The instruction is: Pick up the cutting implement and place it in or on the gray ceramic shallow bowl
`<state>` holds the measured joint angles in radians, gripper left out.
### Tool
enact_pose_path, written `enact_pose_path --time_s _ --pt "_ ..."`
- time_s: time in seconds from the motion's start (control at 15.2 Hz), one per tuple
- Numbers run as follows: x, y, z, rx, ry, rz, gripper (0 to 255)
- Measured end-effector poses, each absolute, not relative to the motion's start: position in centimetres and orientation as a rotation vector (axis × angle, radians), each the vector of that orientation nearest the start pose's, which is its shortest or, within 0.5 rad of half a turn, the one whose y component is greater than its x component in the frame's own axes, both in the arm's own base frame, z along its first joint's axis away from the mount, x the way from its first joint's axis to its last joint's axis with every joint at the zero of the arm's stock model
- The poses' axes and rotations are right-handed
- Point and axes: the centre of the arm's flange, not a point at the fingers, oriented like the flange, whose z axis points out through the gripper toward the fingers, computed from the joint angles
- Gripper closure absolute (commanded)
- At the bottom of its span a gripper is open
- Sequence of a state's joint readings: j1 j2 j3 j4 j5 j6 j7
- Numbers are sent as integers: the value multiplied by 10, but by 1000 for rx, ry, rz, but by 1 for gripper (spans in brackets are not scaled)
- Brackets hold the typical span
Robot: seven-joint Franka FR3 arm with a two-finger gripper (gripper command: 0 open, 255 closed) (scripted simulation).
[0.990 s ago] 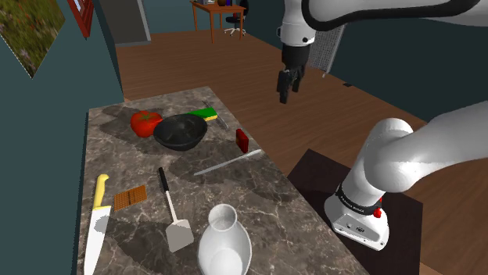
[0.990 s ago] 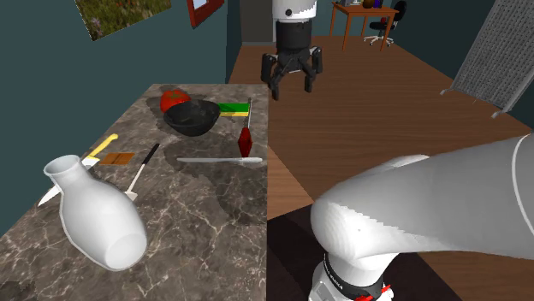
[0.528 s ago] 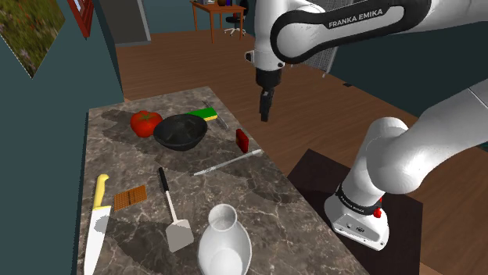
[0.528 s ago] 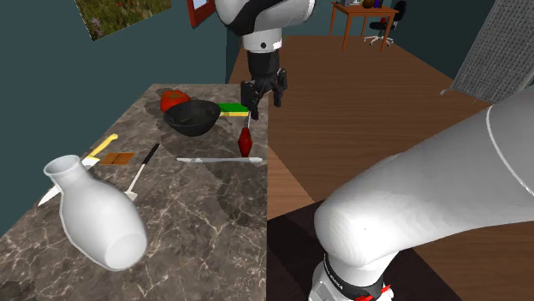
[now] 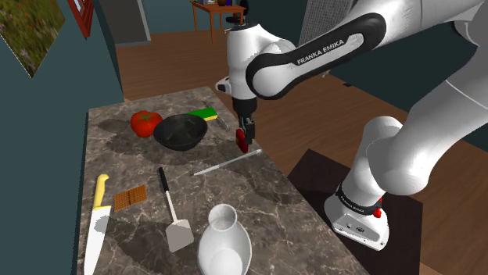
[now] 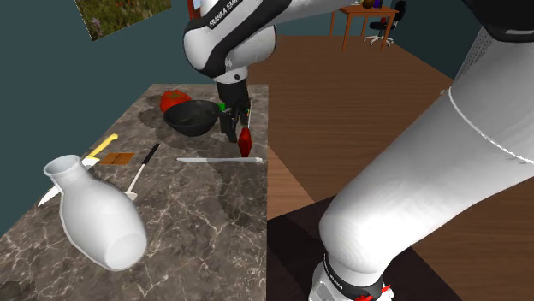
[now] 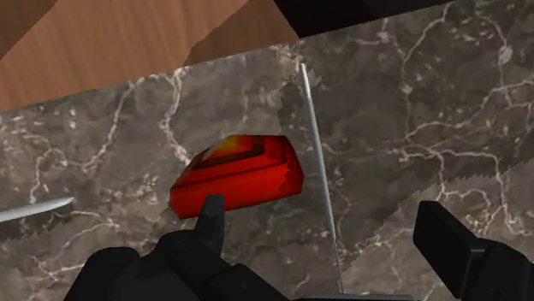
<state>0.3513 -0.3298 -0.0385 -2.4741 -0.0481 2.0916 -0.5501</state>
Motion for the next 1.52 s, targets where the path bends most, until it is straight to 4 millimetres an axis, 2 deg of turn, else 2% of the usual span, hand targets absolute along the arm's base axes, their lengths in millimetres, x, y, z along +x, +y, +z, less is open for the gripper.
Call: enact_pose_path --time_s 0.2,0.4,0.79,1.19,1.25,1.52 --pt "410 158 386 -2734 -1596 78 0" --pt "407 171 368 -2676 -1692 74 0" --pt "406 172 336 -2667 -1706 74 0" --pt "406 172 332 -2667 -1707 73 0" --pt "406 172 332 -2667 -1707 73 255" --pt "406 172 332 -2667 -1707 73 255"
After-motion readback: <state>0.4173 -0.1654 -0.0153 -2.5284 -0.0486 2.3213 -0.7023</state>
